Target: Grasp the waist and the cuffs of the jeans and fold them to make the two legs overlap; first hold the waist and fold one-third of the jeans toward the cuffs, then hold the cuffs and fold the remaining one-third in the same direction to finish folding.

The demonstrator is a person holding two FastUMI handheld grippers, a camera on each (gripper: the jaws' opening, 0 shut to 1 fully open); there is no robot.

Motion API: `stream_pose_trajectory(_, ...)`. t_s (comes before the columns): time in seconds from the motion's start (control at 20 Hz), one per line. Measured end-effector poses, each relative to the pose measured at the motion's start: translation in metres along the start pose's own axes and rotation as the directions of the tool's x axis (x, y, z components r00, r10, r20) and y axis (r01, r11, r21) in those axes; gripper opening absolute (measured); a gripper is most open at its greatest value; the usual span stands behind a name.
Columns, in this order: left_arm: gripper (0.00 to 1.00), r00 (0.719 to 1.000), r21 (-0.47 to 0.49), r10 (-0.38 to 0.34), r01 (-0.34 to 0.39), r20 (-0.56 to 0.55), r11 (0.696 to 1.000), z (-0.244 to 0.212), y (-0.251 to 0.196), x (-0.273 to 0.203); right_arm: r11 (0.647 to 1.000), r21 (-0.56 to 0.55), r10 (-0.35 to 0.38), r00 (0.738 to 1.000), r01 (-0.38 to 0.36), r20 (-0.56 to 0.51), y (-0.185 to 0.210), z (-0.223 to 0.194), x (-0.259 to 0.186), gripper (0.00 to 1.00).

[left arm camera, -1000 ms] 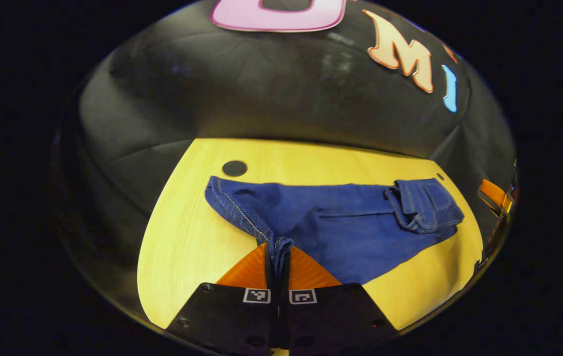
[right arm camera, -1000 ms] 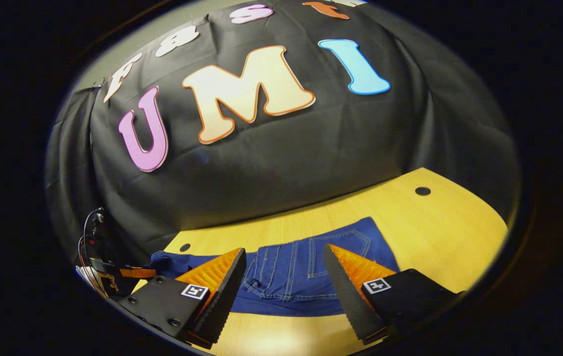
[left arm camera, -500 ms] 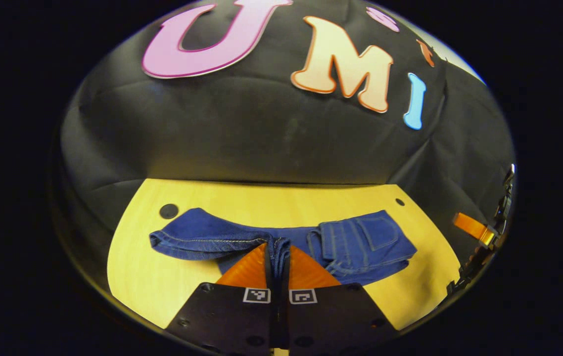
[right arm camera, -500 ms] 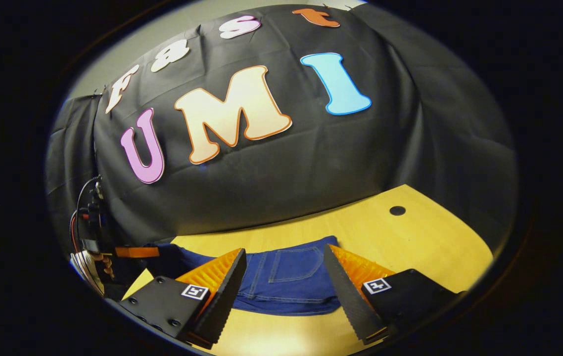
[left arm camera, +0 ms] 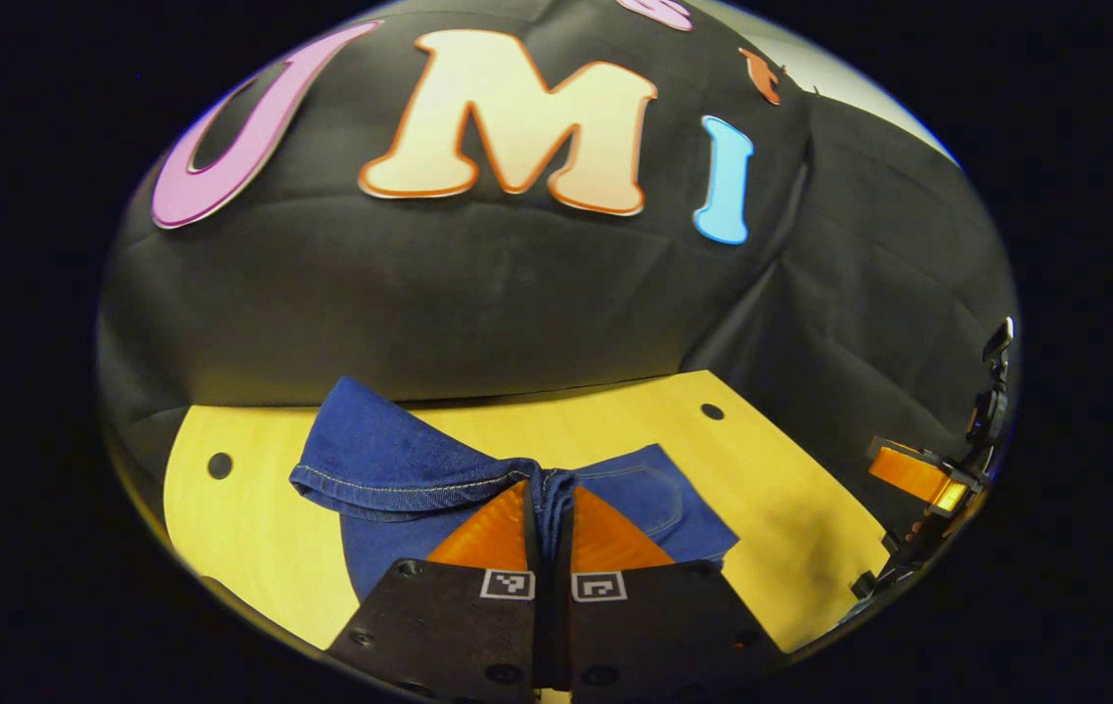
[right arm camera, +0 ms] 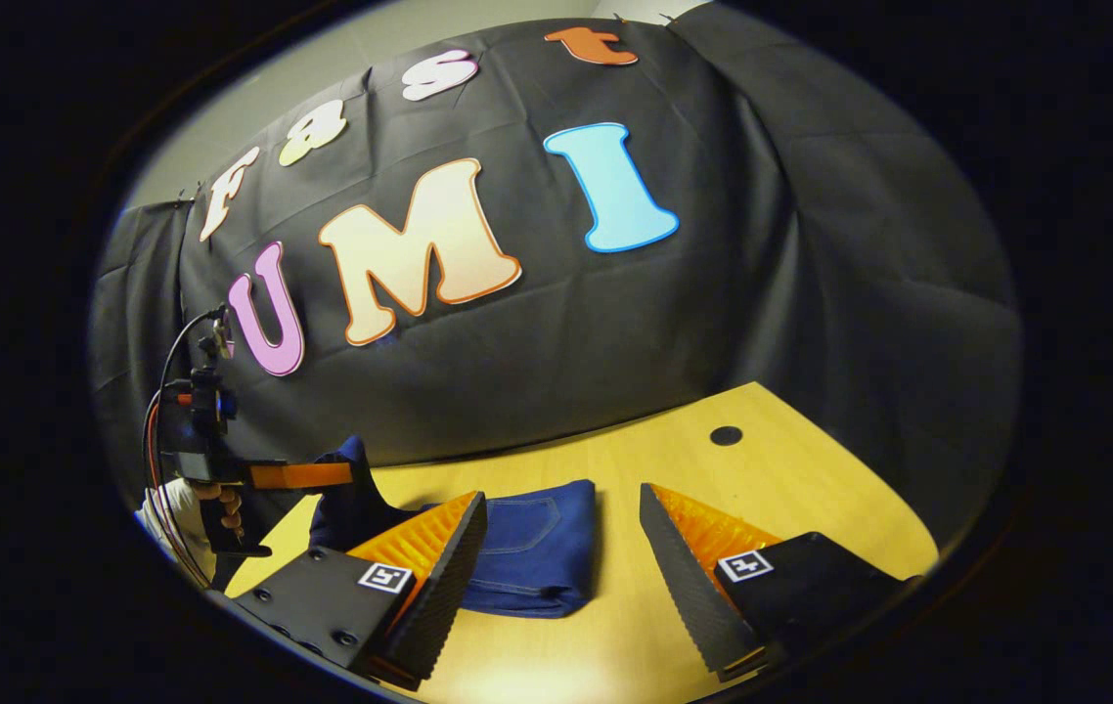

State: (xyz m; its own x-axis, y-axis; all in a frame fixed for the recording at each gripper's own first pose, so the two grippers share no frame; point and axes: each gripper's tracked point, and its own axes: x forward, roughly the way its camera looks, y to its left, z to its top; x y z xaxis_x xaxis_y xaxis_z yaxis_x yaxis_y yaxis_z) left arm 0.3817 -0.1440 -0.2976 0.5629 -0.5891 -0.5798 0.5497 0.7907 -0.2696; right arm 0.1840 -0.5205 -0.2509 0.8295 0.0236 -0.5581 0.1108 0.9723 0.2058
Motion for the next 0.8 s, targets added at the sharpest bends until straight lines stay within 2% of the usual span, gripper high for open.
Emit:
stream_pose_trajectory(0.25,0.00,0.997,-0.031,-0.080,0.079,-0.016,0.996,-0.026,-0.062,0.067,0.998,-0.012,-0.067,0.998,0.067,0.007,-0.052,0.000,-0.018,0.97)
stream_pose_trajectory(0.4,0.00,0.996,0.017,-0.041,0.042,-0.075,0.999,-0.062,-0.076,0.095,0.994,-0.045,-0.105,0.994,0.103,-0.031,-0.080,-0.016,-0.027,0.97)
stream_pose_trajectory(0.5,0.00,0.995,0.044,-0.007,0.011,-0.096,0.999,-0.080,-0.079,0.109,0.994,-0.043,-0.107,0.993,0.105,-0.054,-0.085,-0.024,-0.028,0.97)
stream_pose_trajectory(0.6,0.06,0.995,0.030,-0.006,0.009,-0.100,1.000,-0.091,-0.090,0.111,0.995,-0.040,-0.093,0.994,0.091,-0.057,-0.082,-0.026,-0.029,0.97)
stream_pose_trajectory(0.8,1.00,0.999,0.095,0.043,-0.046,0.030,0.994,-0.065,-0.101,0.063,0.998,-0.057,-0.025,0.999,0.023,-0.028,-0.049,-0.016,-0.025,0.97)
